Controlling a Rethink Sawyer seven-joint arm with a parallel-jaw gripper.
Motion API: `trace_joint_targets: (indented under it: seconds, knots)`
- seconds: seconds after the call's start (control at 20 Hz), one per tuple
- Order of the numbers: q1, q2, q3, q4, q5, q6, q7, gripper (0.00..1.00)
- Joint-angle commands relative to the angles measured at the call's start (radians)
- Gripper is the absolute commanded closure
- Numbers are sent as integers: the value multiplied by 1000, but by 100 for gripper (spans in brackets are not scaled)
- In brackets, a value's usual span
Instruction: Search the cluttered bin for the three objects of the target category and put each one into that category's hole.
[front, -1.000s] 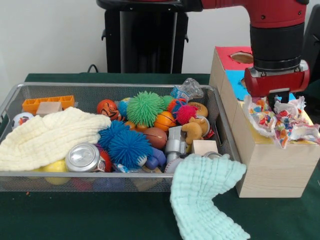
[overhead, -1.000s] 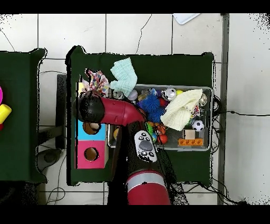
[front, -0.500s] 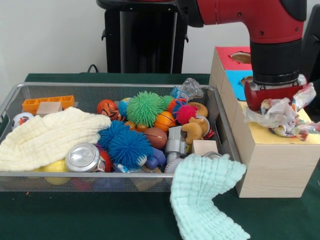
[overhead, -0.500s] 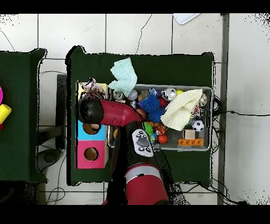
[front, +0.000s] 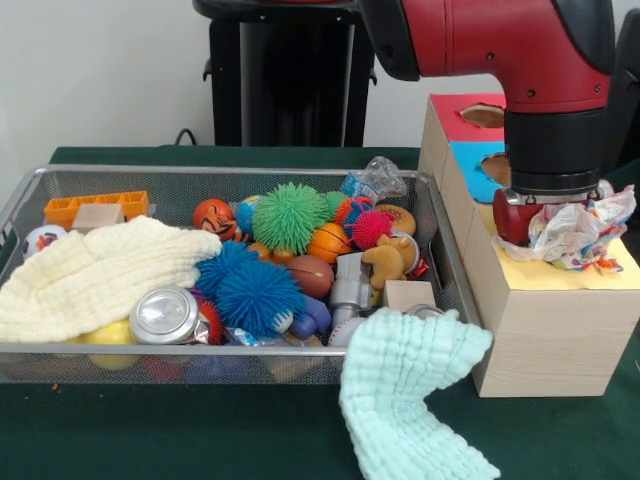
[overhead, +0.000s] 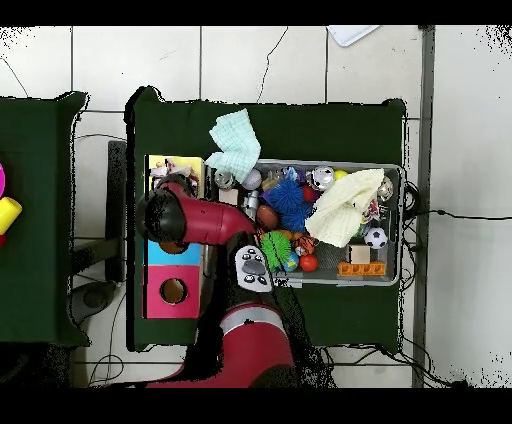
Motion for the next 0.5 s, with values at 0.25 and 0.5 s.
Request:
trace_joint_targets:
  seconds: [0.25,0.5]
  knots:
    - [21,231,-11,-24,14,-61,201,100]
    - [60,196,-67,-35,23,27,185,0]
